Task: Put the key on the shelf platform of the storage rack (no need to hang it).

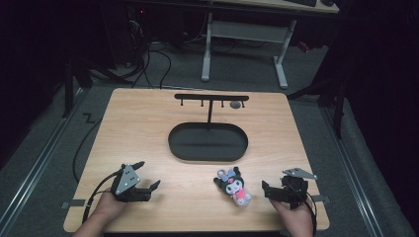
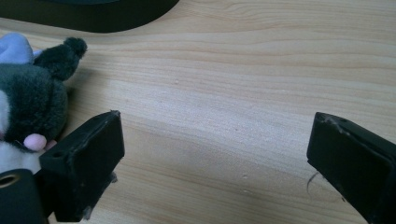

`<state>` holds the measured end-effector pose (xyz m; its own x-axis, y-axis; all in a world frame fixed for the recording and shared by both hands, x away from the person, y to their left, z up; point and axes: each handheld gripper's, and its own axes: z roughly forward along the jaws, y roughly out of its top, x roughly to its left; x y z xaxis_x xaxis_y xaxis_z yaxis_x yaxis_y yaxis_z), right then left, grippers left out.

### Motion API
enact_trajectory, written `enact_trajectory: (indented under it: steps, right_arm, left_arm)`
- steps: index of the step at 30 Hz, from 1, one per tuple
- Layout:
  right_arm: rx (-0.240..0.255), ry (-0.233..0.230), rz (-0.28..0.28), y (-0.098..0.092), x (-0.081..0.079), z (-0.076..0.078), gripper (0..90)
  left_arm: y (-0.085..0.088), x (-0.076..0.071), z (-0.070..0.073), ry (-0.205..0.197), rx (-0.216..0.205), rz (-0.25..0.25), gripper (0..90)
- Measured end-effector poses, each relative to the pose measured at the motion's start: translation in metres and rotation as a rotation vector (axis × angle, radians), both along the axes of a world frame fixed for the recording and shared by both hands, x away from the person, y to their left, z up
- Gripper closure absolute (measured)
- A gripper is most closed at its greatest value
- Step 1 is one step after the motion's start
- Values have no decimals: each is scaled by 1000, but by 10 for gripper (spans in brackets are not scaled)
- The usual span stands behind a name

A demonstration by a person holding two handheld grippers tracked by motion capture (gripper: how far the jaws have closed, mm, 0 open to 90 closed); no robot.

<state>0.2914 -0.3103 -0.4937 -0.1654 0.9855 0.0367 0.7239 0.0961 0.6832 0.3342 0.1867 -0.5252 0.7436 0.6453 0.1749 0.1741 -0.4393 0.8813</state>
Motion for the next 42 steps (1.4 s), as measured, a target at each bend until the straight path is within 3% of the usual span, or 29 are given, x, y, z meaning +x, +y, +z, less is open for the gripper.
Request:
enact_trajectory:
  steps: [2, 6, 8, 9, 11, 15, 18, 22, 33, 42]
  right_arm:
    - [9, -2, 5, 0, 0, -2, 69]
    - [-24, 34, 28, 7, 5, -8, 71]
    - [-19, 55, 27, 9, 9, -11, 79]
    - [10, 76, 19, 11, 12, -12, 99]
    - [0, 84, 16, 11, 13, -13, 122]
    - [-17, 87, 1, 9, 12, -12, 138]
    - [21, 98, 15, 5, 11, -7, 146]
    - [23, 109, 23, 6, 13, -3, 149]
    - [-61, 133, 101, 27, 27, 10, 142]
    - [-113, 172, 147, 30, 30, 11, 149]
  left_arm:
    - [0, 0, 0, 0, 4, 0, 154]
    - [0, -1, 0, -11, 6, 4, 154]
    - [1, -2, 0, -10, 3, 4, 154]
    - [2, -2, 0, -11, -3, 4, 154]
    - [2, -2, 0, -11, -7, 2, 154]
    - [2, -1, 0, -8, -16, -1, 154]
    - [2, -1, 0, -7, -14, -3, 154]
    - [2, -1, 0, -7, -8, -1, 154]
    - [0, -2, 0, -12, 5, 7, 154]
    - [1, -2, 0, -16, 4, 8, 154]
